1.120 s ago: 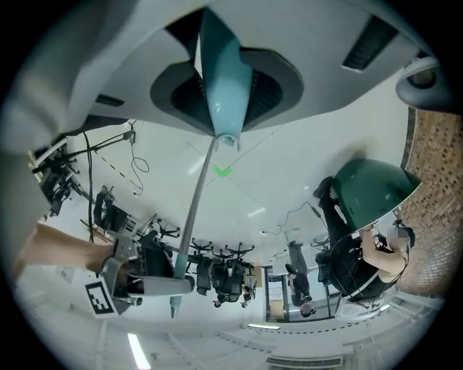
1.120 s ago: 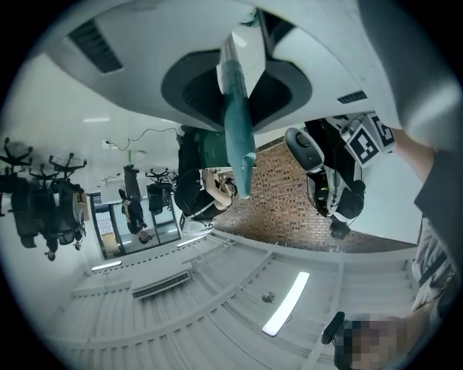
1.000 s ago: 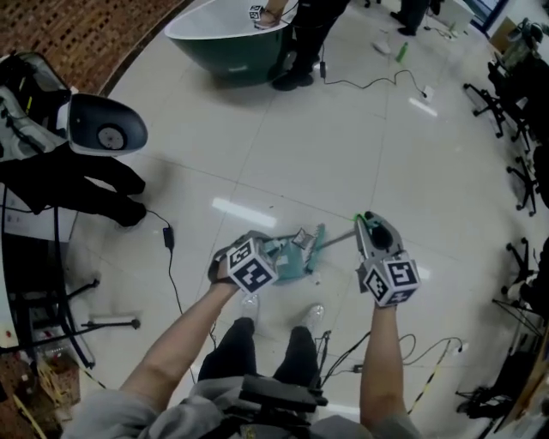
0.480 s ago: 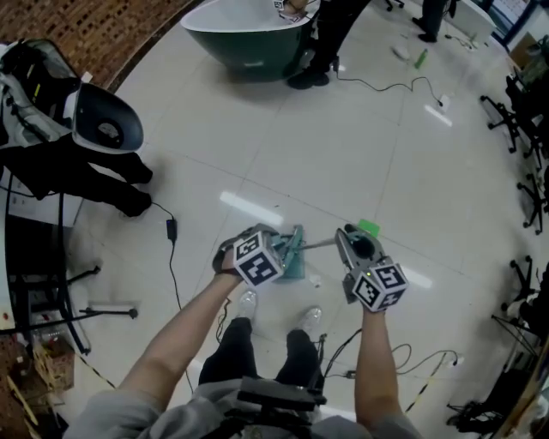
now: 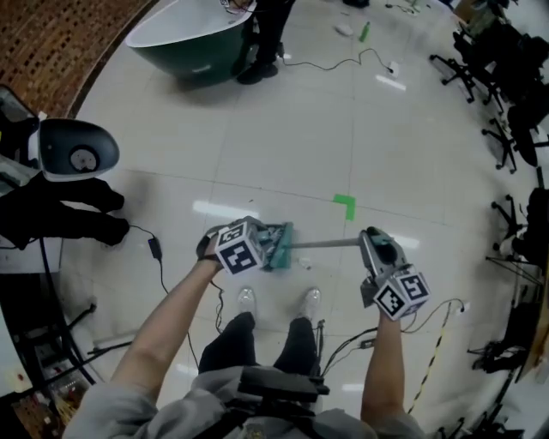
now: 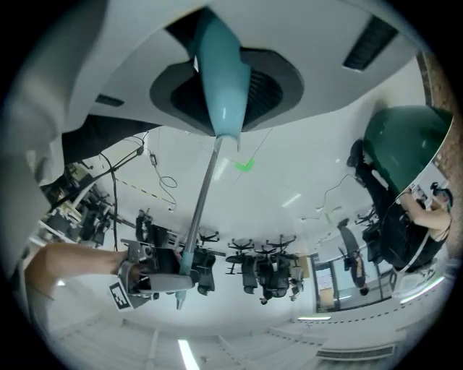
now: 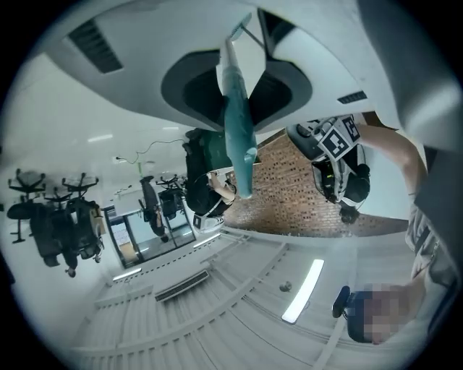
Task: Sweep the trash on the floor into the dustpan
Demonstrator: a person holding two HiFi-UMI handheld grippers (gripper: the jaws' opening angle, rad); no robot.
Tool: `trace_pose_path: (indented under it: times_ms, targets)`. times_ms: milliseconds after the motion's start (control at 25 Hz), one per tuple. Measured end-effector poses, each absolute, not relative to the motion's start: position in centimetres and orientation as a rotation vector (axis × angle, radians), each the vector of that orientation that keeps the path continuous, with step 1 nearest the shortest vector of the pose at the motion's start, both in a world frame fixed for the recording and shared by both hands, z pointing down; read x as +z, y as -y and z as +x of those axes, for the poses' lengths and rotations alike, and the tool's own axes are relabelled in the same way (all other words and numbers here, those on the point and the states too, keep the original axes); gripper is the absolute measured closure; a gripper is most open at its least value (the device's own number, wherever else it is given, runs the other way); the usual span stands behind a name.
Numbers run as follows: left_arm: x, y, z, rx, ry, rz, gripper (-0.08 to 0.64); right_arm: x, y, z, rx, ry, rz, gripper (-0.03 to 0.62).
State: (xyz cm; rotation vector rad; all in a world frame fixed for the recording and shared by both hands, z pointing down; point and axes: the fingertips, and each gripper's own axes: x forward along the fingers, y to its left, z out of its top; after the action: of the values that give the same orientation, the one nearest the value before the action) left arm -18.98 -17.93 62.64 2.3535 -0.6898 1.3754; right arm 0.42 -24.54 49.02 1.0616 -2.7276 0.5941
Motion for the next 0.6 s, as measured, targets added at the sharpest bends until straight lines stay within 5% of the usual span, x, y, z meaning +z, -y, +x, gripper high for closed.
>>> trace_pose_path:
  times_ms: [600]
  targets:
    - [62.6,15.1,-11.2,1.498,0.344,2.446,0.454,56.7,18.2,9.1,0.511,2.333,1.424,0.494]
